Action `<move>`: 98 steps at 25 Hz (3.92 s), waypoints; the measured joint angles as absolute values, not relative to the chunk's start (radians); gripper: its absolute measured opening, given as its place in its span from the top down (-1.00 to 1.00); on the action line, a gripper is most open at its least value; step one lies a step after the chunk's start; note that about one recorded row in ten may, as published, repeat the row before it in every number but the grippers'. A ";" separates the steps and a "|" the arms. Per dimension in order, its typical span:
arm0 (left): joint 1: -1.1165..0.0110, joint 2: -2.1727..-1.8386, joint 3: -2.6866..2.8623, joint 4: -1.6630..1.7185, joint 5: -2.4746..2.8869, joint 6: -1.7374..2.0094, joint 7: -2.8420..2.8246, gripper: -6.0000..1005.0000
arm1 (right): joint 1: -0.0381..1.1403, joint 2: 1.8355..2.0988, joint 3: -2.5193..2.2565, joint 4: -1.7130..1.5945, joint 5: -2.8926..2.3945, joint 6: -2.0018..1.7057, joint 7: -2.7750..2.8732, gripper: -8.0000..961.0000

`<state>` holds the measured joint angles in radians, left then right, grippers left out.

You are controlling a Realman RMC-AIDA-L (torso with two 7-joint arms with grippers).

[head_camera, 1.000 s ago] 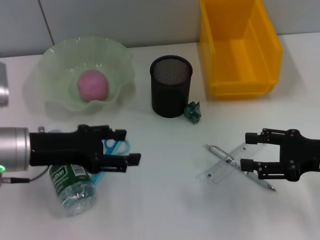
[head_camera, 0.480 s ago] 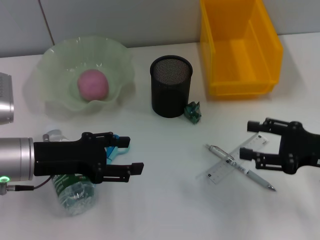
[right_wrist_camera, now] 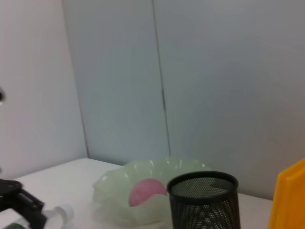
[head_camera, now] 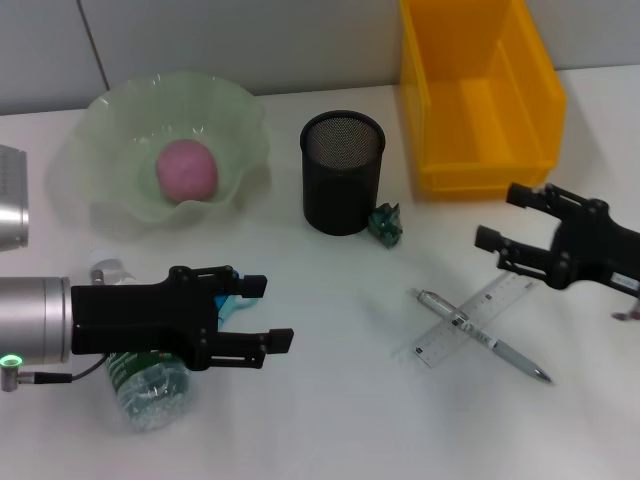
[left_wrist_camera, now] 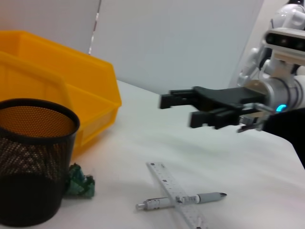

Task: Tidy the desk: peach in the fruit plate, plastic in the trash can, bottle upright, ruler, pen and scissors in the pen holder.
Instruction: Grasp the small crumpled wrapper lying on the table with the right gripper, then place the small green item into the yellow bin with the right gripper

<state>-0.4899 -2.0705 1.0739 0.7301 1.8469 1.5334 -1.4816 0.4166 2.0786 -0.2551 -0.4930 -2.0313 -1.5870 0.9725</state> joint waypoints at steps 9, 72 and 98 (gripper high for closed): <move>-0.494 -2.071 1.090 0.730 1.844 1.526 -1.481 -0.62 | 0.536 2.077 -0.319 -0.392 -2.034 -1.363 0.977 -0.64; -0.477 -2.067 1.087 0.739 1.797 1.589 -1.489 -0.62 | 0.726 2.082 -0.483 -0.201 -2.034 -0.937 1.047 0.22; -0.479 -2.068 1.092 0.741 1.804 1.605 -1.496 -0.62 | 0.374 2.082 -0.468 -0.465 -1.481 -1.532 0.872 0.13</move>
<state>-0.4786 -2.0677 1.0922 0.7409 1.8040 1.6049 -1.4956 0.3740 2.0824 -0.4682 -0.4651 -1.4808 -1.5322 0.8721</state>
